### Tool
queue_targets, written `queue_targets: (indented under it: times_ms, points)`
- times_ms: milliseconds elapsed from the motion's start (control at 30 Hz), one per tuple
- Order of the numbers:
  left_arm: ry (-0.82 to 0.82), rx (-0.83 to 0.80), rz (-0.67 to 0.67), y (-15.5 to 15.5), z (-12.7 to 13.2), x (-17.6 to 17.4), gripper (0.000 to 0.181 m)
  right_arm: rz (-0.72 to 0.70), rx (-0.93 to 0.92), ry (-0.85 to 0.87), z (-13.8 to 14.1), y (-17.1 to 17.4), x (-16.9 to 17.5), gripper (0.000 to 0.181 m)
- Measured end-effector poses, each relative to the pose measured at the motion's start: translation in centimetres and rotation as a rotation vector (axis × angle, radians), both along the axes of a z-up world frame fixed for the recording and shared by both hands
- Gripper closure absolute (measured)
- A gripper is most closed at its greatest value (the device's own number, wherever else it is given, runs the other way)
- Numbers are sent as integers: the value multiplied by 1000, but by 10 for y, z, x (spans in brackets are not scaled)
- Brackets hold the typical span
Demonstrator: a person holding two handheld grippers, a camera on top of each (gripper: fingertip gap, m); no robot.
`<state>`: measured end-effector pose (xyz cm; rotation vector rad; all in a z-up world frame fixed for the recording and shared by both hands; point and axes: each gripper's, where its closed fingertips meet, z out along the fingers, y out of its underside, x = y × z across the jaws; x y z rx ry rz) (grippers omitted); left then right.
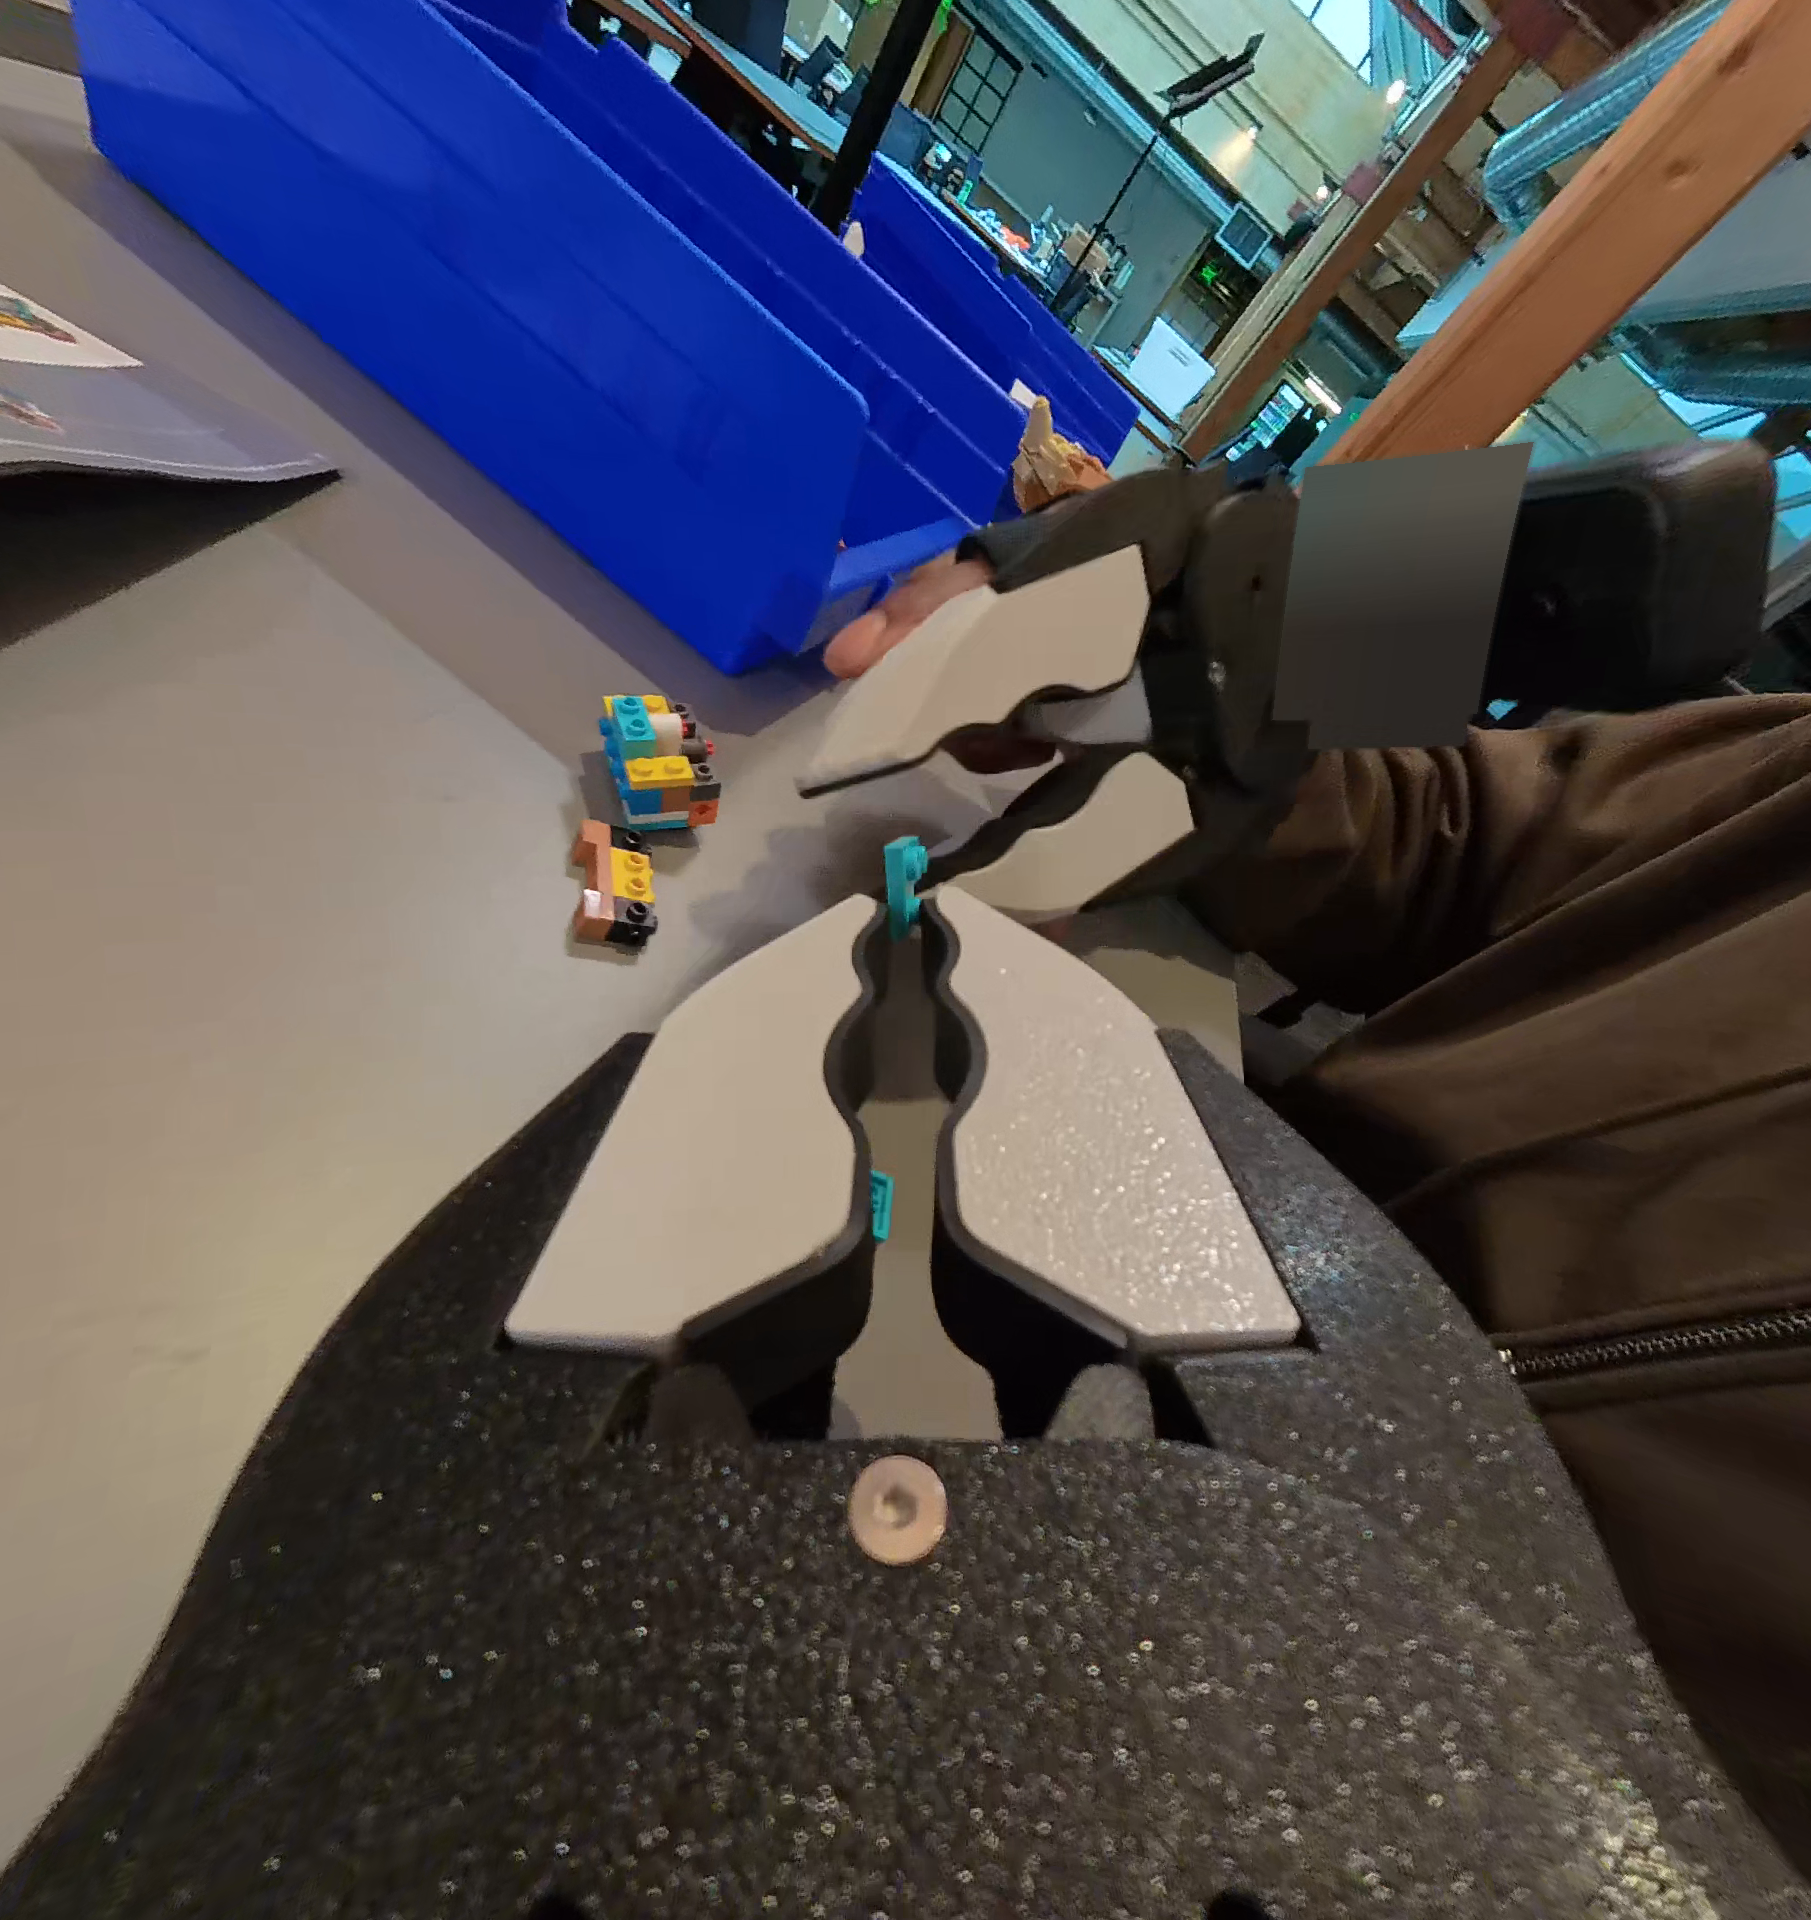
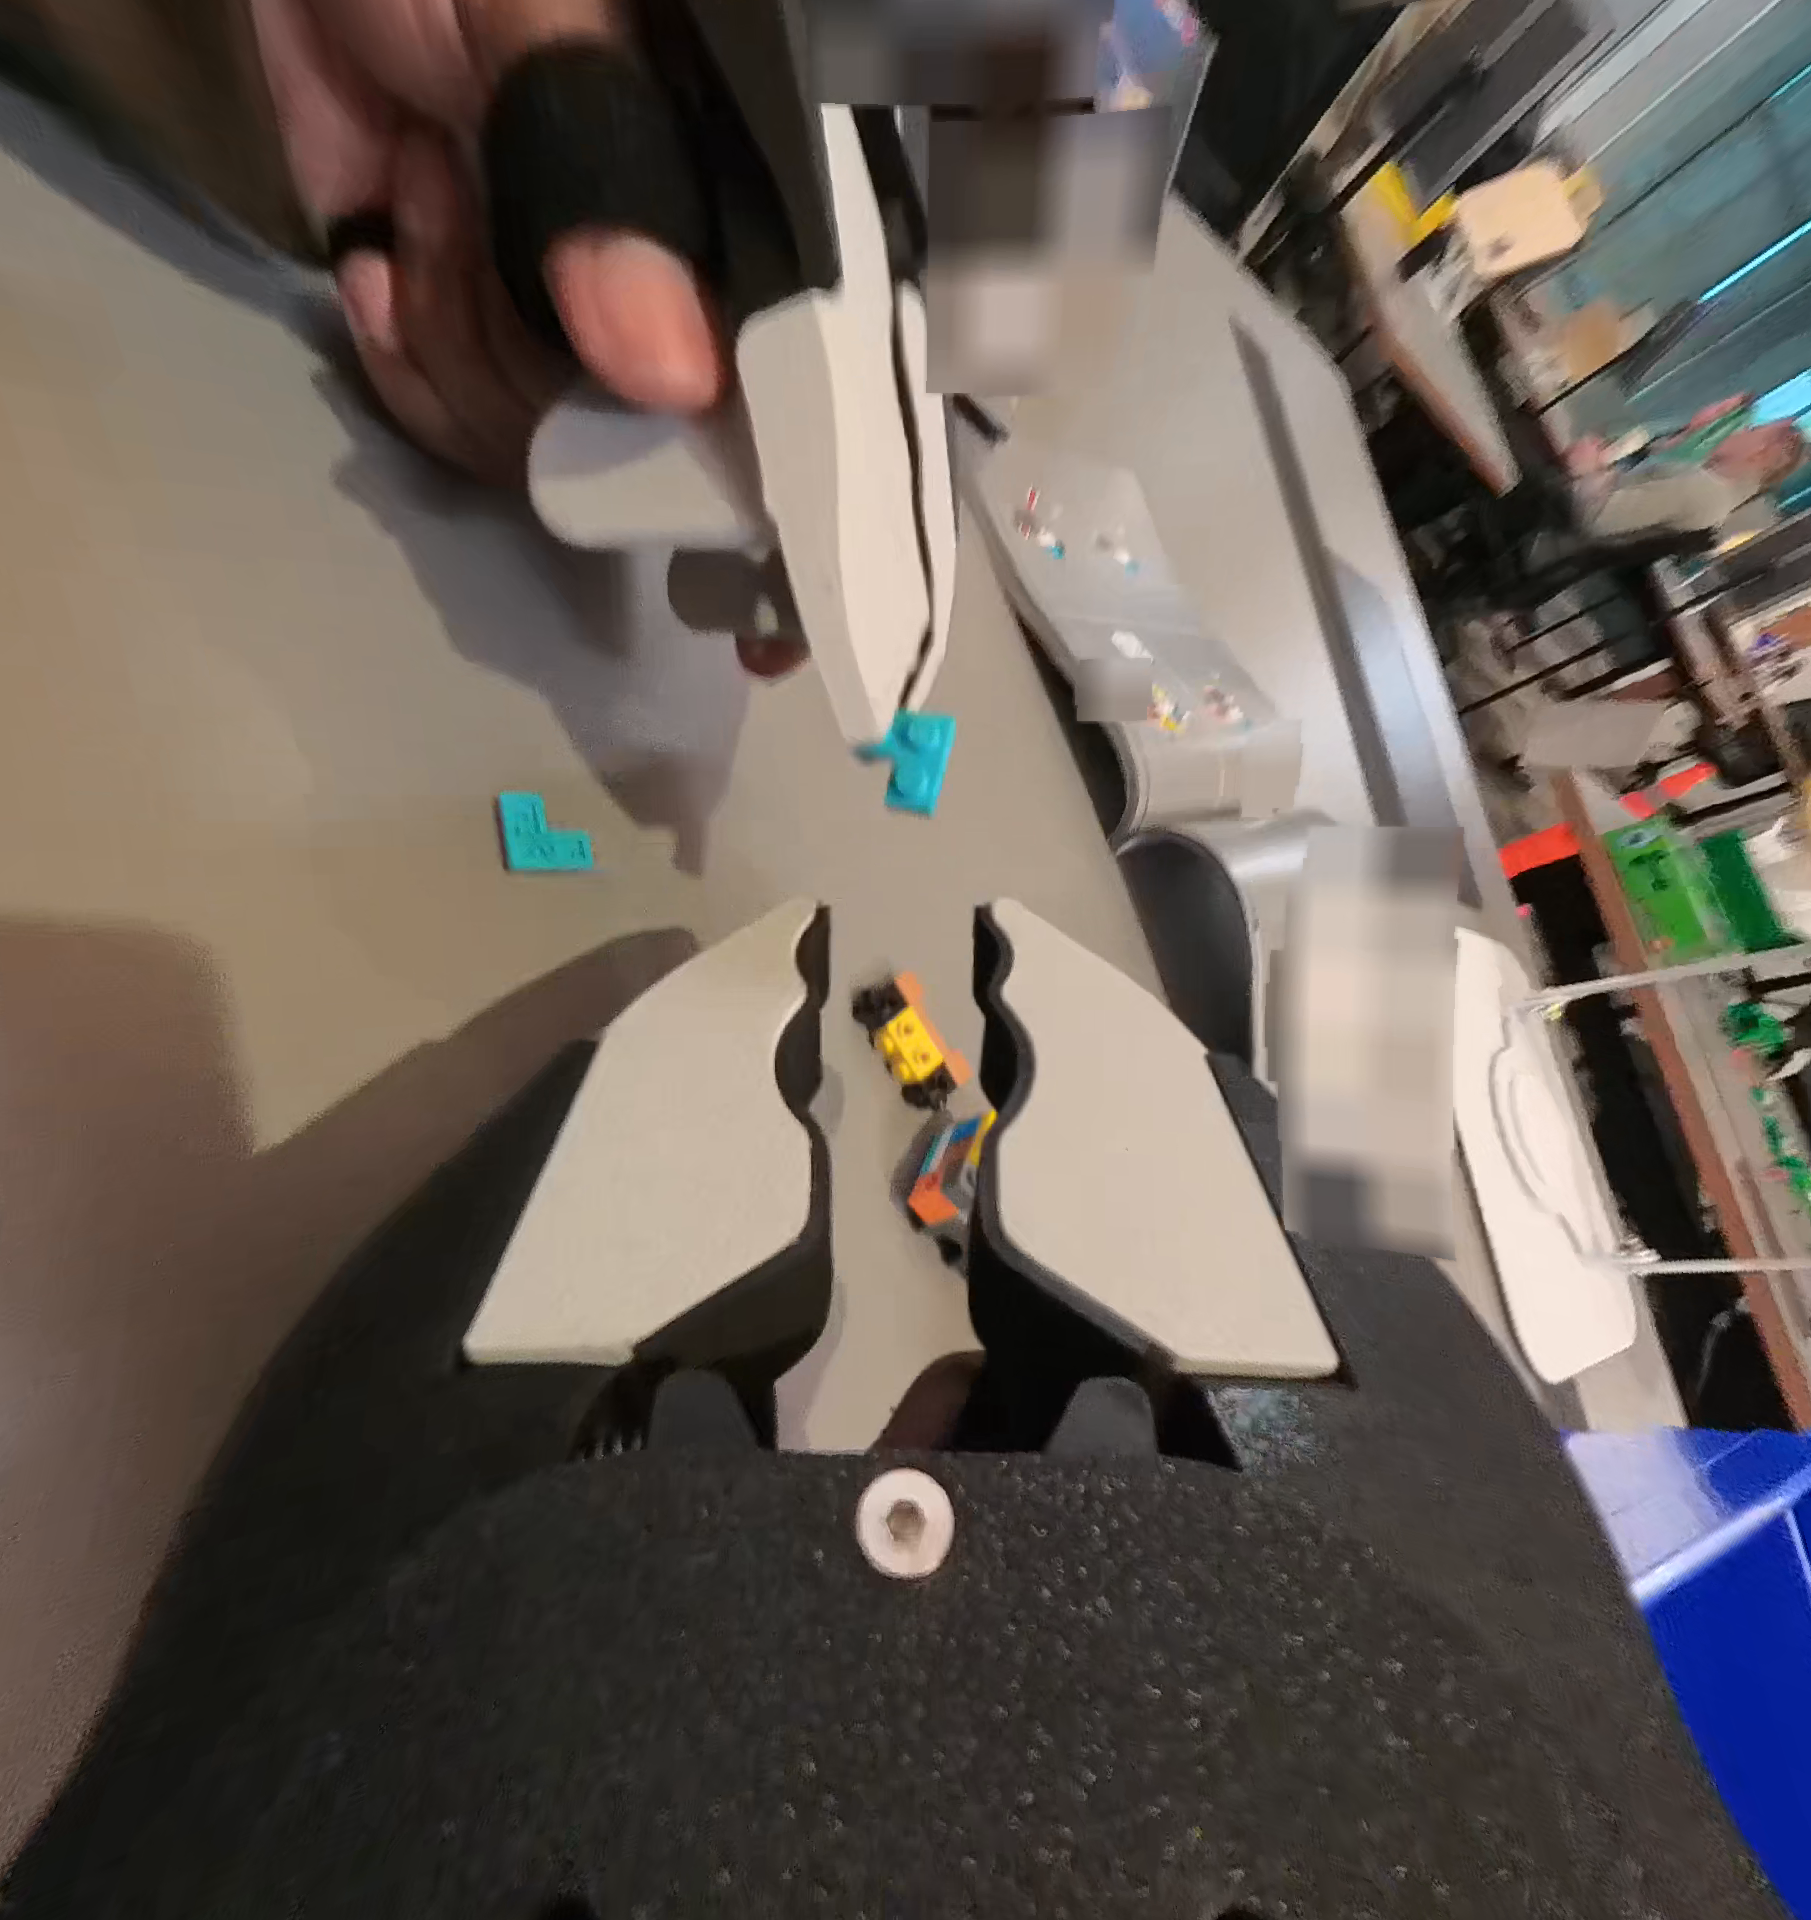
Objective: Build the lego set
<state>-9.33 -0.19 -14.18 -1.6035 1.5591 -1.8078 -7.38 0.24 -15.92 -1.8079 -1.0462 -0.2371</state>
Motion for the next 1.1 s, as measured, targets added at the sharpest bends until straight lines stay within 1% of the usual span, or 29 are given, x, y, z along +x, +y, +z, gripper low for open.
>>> queue_targets:
  times_ms: [67, 167, 267, 433, 533, 600, 667, 933, 1000, 1100]
  points:
    - [4, 6, 6, 4, -1, -2, 176, -25, -109, -38, -10, 2, 12, 149]
    - [15, 64, 27, 11, -5, -3, 176, -49, -279, -156, -29, 6, 31, 145]
    - [29, 111, 39, 15, -9, -6, 176, -54, -400, -261, -41, 14, 42, 145]
    - [40, 150, 42, 17, -12, -11, 176, 3, -567, -281, -48, 18, 33, 151]
    - [40, 149, 48, 20, -12, -13, 176, -10, -665, -296, -53, 15, 33, 157]
    - [39, 147, 50, 21, -12, -14, 176, -28, -692, -295, -53, 16, 33, 157]
    - [39, 146, 46, 21, -12, -15, 176, -61, -702, -284, -53, 18, 34, 162]
    - [40, 142, 37, 20, -12, -15, 176, -151, -719, -125, -51, 22, 31, 165]
    - [40, 131, 38, 21, -12, -15, 176, -157, -711, -48, -47, 23, 27, 173]
    - [41, 128, 35, 23, -12, -15, 176, -175, -703, 70, -40, 24, 23, 173]
